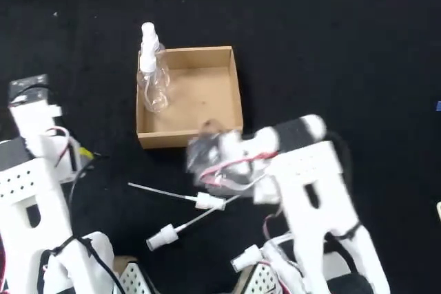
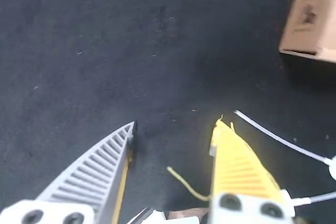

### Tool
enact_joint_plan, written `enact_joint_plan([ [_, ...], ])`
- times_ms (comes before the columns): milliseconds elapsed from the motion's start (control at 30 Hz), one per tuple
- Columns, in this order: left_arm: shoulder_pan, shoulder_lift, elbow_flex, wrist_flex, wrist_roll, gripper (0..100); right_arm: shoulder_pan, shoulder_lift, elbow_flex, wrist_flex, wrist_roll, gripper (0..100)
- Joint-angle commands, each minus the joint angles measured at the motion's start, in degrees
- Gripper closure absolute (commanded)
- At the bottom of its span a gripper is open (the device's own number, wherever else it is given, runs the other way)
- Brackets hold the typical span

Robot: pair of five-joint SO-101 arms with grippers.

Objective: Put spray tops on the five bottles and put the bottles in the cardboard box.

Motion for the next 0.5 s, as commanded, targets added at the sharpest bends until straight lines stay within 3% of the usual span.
enact_joint_plan([
  [0, 6.6, 0.1, -0.2, -2.1, 0.1, 79, 17.4, 0.5, -4.8, -0.4, 0.8, 82.5],
  [267, 18.8, -0.3, 9.8, -12.4, 0.4, 79, 52.1, 9.3, -2.8, -21.5, 0.4, 82.5],
  [467, 21.1, -0.5, 13.3, -15.5, 0.6, 79, 62.3, 27.6, -6.9, -30.2, -9.7, 82.4],
])
